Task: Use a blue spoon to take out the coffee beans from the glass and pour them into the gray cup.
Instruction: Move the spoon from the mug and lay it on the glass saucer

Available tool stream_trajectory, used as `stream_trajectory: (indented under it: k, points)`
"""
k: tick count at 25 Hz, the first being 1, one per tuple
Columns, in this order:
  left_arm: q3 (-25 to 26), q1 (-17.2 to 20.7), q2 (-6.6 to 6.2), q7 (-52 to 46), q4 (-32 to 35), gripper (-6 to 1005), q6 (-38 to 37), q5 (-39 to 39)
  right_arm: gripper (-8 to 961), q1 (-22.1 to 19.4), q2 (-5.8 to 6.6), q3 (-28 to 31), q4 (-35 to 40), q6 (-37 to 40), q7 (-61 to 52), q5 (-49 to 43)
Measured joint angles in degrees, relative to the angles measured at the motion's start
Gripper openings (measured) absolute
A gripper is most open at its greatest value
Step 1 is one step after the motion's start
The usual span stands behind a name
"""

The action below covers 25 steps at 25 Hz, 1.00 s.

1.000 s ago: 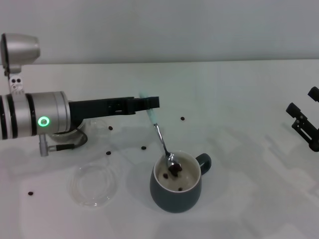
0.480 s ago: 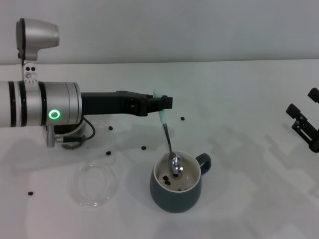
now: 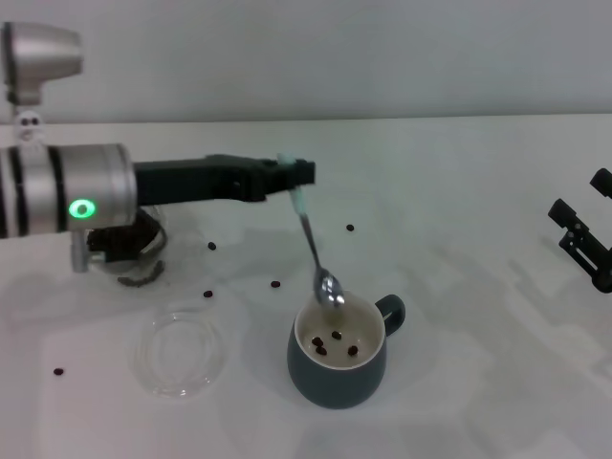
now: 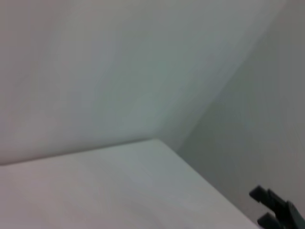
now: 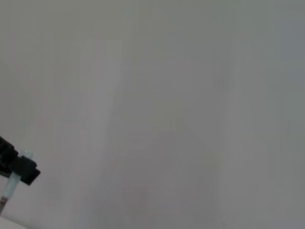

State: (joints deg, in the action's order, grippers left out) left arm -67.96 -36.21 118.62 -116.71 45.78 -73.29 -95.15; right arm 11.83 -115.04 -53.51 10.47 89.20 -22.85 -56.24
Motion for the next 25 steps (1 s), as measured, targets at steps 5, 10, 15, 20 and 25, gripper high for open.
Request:
stream_trajectory:
  k: [5, 10, 15, 20, 25]
  points:
    - [4.59, 3.64, 0.01, -0.39, 1.29, 137, -0.42, 0.44, 617, 0.1, -0.01, 0.0, 0.38, 0.0, 0.0, 0.0]
    - [7.52, 8.06, 0.02, 0.07, 0.75, 137, -0.53, 2.29, 617, 0.55, 0.02, 0.0, 0.52, 0.0, 0.0, 0.04]
    - [9.77, 12.04, 0.1, 1.14, -1.07, 137, -0.52, 3.95, 617, 1.3, 0.09, 0.0, 0.68, -0.03, 0.0, 0.15]
    - [11.54, 15.04, 0.01, 2.82, -4.68, 136, -0.53, 6.83, 617, 2.07, 0.09, 0.0, 0.7, -0.2, 0.0, 0.17]
    - [14.16, 17.29, 0.17, 3.21, -7.0, 136, -0.5, 7.19, 617, 2.27, 0.09, 0.0, 0.7, -0.26, 0.0, 0.18]
